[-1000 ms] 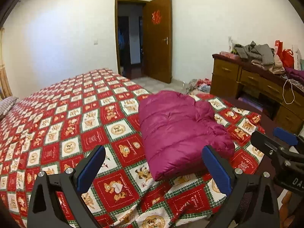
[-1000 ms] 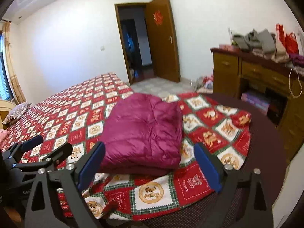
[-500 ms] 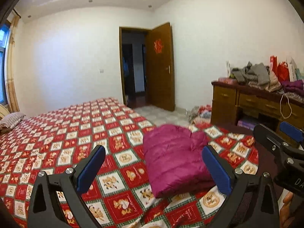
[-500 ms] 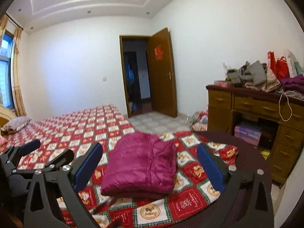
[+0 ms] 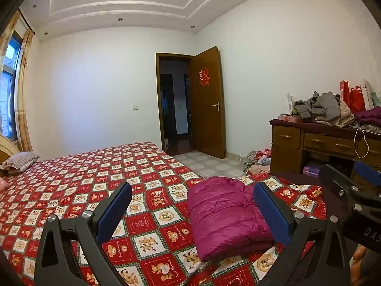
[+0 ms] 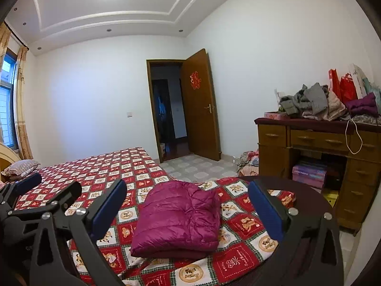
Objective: Fold large clothes
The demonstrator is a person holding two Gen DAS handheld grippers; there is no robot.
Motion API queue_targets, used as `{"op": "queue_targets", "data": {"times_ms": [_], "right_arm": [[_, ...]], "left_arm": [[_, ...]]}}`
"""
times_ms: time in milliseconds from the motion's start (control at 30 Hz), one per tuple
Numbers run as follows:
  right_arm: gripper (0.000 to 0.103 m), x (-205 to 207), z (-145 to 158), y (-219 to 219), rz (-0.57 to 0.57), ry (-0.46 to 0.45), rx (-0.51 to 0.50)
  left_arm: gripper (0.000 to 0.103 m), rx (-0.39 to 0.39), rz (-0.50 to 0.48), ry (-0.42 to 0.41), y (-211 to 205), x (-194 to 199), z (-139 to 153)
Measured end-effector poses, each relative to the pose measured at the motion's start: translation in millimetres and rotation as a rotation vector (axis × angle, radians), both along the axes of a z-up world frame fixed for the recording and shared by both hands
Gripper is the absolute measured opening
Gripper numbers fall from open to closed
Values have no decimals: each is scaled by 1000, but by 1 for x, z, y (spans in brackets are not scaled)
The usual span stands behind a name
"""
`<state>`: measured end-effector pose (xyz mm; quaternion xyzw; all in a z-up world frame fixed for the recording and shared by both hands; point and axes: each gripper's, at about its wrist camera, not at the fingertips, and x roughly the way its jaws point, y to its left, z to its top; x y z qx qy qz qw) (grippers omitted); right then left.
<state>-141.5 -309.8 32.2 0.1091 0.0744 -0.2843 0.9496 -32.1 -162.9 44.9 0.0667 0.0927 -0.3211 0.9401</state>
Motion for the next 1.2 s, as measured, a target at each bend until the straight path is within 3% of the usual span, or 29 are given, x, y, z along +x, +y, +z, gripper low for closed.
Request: {"op": "queue_targets", "data": {"times_ms": [1200], "right_arm": [[103,-4,-2,4,-3,-2,8]], "left_arm": [[102,2,28,24,5,6,-1]]}}
